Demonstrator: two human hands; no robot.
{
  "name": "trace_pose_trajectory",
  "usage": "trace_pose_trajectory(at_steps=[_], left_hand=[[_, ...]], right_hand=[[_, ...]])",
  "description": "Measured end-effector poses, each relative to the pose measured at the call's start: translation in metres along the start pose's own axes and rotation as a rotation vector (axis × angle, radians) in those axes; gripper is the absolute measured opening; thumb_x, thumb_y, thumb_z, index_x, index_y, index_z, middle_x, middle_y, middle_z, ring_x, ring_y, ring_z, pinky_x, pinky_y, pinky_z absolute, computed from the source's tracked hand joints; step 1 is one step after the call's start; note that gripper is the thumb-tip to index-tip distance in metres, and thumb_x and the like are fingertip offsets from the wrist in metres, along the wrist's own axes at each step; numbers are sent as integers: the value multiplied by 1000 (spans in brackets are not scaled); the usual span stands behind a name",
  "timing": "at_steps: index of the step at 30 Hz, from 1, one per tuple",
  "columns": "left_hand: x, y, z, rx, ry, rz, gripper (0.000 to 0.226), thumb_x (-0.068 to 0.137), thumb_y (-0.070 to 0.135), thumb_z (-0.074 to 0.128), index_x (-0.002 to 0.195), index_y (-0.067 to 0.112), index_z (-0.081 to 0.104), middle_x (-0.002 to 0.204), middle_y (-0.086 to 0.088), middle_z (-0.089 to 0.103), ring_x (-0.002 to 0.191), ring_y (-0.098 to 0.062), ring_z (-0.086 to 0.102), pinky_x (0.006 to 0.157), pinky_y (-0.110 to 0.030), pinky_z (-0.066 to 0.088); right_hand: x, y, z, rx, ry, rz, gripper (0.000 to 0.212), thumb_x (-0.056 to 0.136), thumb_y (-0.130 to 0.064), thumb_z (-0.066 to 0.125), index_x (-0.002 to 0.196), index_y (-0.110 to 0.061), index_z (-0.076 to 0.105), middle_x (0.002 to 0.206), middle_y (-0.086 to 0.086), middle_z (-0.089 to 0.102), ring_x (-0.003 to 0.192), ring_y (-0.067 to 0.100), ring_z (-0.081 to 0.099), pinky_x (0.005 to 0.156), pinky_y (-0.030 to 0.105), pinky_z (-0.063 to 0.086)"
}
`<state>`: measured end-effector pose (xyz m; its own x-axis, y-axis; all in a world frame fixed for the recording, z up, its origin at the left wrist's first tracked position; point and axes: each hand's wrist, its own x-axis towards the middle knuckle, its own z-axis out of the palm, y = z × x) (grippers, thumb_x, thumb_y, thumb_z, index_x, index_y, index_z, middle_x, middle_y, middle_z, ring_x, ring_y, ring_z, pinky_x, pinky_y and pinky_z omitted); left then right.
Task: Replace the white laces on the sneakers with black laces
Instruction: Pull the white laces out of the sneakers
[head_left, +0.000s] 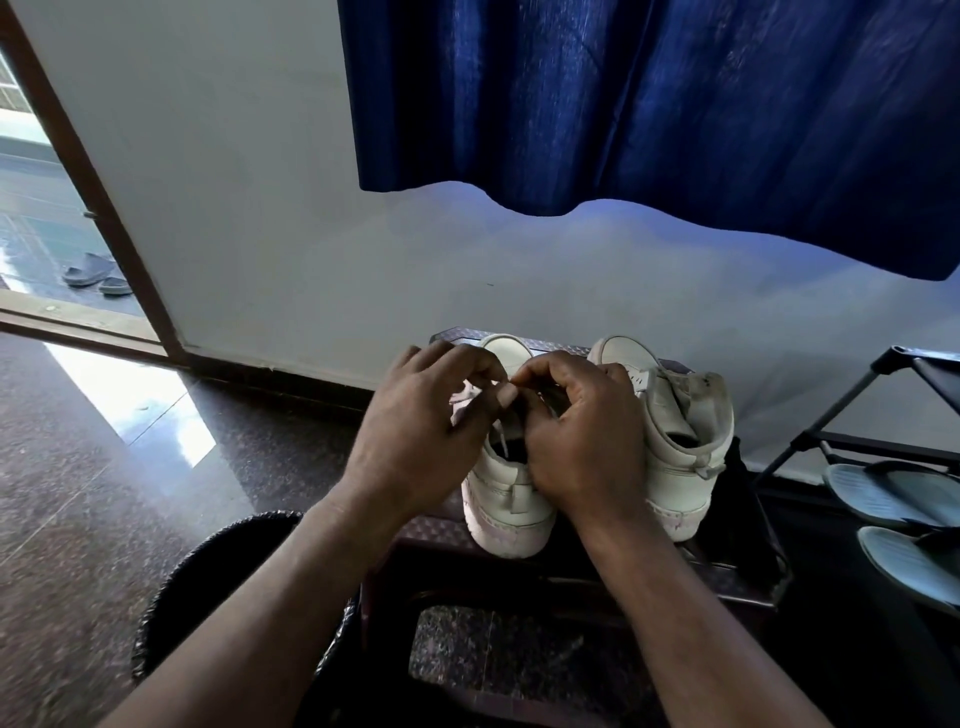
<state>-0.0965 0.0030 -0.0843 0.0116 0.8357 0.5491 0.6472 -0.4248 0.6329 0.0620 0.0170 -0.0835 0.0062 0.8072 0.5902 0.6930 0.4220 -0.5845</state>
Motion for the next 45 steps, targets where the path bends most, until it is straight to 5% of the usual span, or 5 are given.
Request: trace_pose_trajectory(at_steps=[15, 27, 37, 42, 45], left_hand=[[-1, 13, 0, -34, 59, -163, 27, 86, 53, 75, 85, 28, 65, 69, 10, 67, 64, -9, 62, 62, -39, 52], [5, 17, -1, 4, 119, -339, 31, 76, 53, 58, 79, 28, 75, 60, 11, 66, 62, -8, 65, 62, -30, 51], [0, 15, 11, 12, 184, -311, 25, 81, 45, 57, 78, 21, 63, 60, 5, 61, 62, -13, 57, 61, -32, 43], [1, 12, 11, -92, 184, -342, 22, 80, 40, 60, 71, 20, 62, 56, 3, 59, 58, -15, 56, 59, -35, 45], [2, 8, 11, -193, 164, -384, 23, 81, 37, 64, 65, 20, 61, 54, 5, 57, 54, -15, 53, 55, -34, 43]], right_hand=[[-8, 1, 5, 100, 262, 32, 5, 97, -15, 56, 98, -10, 57, 92, 2, 63, 82, 21, 58, 72, 38, 47], [3, 3, -1, 60, -77, 10, 20, 88, -42, 65, 102, -31, 74, 108, -11, 67, 109, 14, 55, 96, 26, 41], [9, -6, -12, 503, 388, 182, 9, 99, -22, 61, 91, -19, 64, 88, -5, 69, 82, 11, 64, 76, 26, 49], [3, -12, -10, 413, 141, 199, 20, 92, -5, 64, 105, -20, 63, 104, -9, 74, 103, 6, 69, 86, 28, 54], [4, -12, -9, 229, 8, 110, 26, 88, -25, 65, 113, -30, 66, 112, -16, 70, 113, 7, 61, 94, 29, 48]])
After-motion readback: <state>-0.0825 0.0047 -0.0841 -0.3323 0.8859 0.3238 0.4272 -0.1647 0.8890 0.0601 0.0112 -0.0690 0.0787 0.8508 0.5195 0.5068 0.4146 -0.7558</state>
